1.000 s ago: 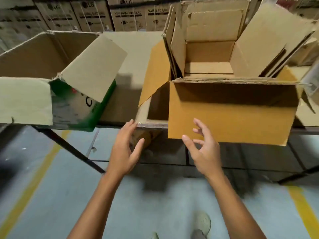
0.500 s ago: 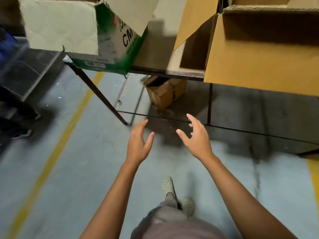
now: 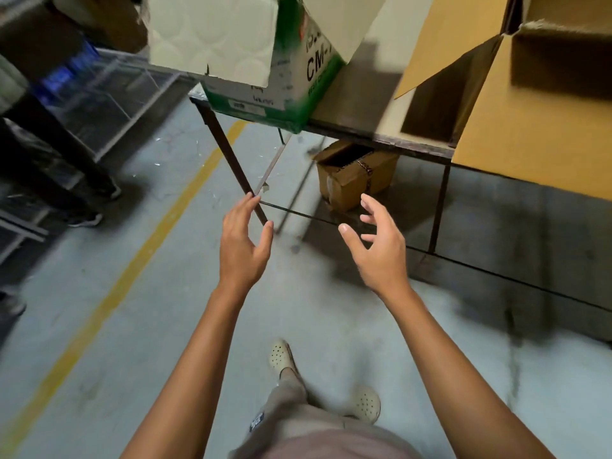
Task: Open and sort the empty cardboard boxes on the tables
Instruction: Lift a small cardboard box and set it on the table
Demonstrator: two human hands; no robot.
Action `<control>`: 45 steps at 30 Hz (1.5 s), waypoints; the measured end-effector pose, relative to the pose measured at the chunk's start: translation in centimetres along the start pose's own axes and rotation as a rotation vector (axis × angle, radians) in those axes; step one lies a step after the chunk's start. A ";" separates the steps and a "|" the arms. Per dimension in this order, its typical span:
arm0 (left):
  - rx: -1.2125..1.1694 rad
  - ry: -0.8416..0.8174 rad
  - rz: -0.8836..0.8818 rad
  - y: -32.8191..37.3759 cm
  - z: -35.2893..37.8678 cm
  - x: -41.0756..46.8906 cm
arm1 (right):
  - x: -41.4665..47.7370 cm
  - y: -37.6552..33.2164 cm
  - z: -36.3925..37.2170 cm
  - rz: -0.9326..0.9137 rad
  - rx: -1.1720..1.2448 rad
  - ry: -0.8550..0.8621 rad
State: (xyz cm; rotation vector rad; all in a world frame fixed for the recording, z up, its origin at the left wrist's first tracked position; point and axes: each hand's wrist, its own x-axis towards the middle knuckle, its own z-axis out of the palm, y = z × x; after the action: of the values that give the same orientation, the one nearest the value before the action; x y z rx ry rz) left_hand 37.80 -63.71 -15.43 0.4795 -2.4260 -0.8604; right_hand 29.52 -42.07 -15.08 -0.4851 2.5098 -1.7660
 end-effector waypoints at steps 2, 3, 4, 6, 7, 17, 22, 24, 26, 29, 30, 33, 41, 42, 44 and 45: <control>0.002 0.054 0.040 -0.5 -1.8 2.2 | 1.5 -1.9 1.2 -0.040 0.031 0.024; 0.002 0.074 0.063 -0.8 -2.7 3.5 | 2.3 -3.0 1.9 -0.062 0.042 0.041; -0.001 0.093 0.087 -1.3 -3.6 4.8 | 3.2 -4.1 2.7 -0.085 0.045 0.056; -0.024 0.138 0.140 -2.6 -5.4 7.7 | 5.1 -6.2 4.4 -0.129 0.043 0.084; -0.047 0.169 0.168 -3.3 -6.3 9.3 | 6.0 -7.2 5.4 -0.154 0.039 0.097; -0.250 0.300 0.178 -7.8 -13.0 26.7 | 16.6 -15.9 12.1 -0.322 -0.074 0.253; -0.352 0.331 0.089 -7.1 -13.8 33.1 | 21.9 -18.8 11.8 -0.330 -0.155 0.397; -0.352 0.330 0.110 -6.6 -14.0 35.3 | 23.9 -19.1 11.7 -0.323 -0.177 0.424; -0.362 0.319 0.106 -6.6 -13.9 37.8 | 25.8 -19.0 11.9 -0.301 -0.210 0.424; -0.337 0.274 0.089 -6.7 -13.1 41.3 | 28.4 -18.4 12.5 -0.227 -0.320 0.441; -0.330 0.249 0.069 -6.8 -12.8 42.6 | 29.5 -18.1 12.7 -0.193 -0.336 0.444; -0.251 0.178 -0.082 -7.1 -11.8 45.9 | 32.9 -17.9 13.0 -0.113 -0.358 0.443; 0.017 0.163 -0.352 -7.1 -8.8 51.7 | 38.4 -15.0 14.5 0.212 -0.026 0.388; -0.009 0.179 -0.389 -7.3 -8.5 51.7 | 38.4 -14.4 14.9 0.226 0.042 0.389; -0.060 0.203 -0.434 -7.7 -8.1 51.5 | 38.5 -13.8 15.4 0.222 0.093 0.408; -0.084 0.214 -0.448 -8.0 -8.0 51.3 | 38.6 -13.5 15.6 0.219 0.104 0.418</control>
State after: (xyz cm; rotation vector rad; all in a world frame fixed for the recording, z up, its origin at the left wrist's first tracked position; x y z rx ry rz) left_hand 2.36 -98.06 2.63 1.0520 -2.1080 -1.0262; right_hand -0.81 -70.95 -2.33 0.1817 2.5695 -2.0679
